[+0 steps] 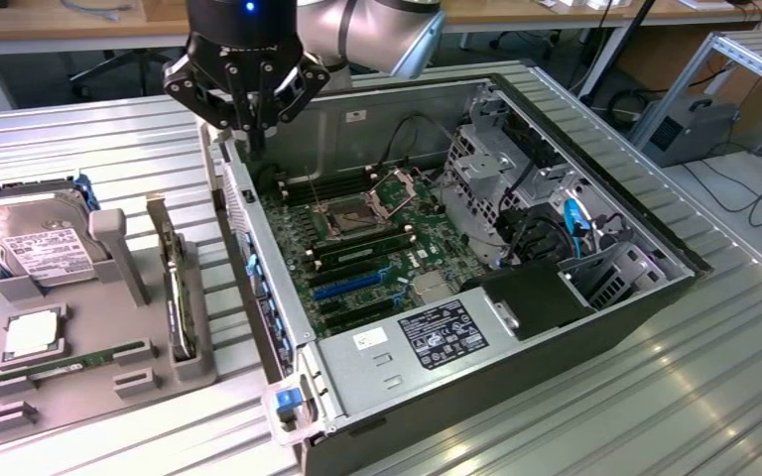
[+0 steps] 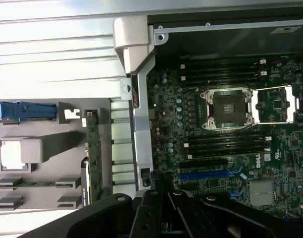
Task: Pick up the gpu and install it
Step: 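Reach for the gpu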
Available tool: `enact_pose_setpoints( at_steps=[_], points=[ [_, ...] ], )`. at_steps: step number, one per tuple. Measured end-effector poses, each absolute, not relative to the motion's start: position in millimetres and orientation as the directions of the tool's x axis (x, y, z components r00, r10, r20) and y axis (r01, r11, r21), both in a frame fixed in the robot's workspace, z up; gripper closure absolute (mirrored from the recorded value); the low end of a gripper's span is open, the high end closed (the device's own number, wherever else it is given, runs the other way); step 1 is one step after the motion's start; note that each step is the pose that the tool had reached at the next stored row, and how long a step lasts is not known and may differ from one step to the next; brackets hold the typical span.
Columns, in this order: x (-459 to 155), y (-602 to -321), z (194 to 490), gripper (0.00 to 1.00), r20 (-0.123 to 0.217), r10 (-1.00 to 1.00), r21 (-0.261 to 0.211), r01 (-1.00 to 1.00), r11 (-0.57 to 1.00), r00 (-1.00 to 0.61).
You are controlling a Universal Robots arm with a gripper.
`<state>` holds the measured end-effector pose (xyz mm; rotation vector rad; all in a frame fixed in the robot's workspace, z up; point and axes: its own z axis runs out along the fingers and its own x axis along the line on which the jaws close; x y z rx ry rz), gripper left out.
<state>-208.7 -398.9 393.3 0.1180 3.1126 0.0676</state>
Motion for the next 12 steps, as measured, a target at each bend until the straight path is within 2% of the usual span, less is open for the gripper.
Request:
enact_pose_setpoints(
  at_steps=[12],
  points=[
    [-213.1, -398.9, 393.3, 0.89, -0.024, 0.076, 0.044, 0.075, 0.996, -0.997]
  ],
)
